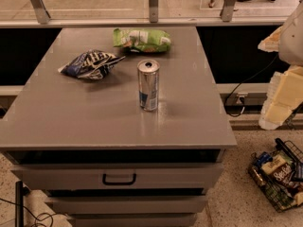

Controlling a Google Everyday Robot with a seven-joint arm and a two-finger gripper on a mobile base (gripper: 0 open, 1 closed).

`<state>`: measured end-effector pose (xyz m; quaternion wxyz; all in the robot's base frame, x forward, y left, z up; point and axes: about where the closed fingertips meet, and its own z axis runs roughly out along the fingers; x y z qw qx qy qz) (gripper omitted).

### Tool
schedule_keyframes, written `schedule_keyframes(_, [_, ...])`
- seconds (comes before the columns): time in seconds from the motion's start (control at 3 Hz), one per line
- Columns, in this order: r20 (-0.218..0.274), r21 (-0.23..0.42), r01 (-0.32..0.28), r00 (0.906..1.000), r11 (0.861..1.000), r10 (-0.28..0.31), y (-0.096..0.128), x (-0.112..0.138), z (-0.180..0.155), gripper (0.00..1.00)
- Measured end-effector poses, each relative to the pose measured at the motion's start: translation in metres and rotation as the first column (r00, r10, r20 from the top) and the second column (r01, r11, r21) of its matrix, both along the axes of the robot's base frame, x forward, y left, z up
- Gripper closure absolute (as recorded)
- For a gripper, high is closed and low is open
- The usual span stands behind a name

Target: Knock redbull can over

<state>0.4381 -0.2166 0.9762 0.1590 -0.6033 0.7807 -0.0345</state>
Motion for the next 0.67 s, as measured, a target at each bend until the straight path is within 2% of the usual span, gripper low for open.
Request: schedule_keyframes(0.67, [0.009, 0.018, 0.006, 0.9999, 1.000, -0.006, 0.0001, 0.0010, 0.0027, 0.00])
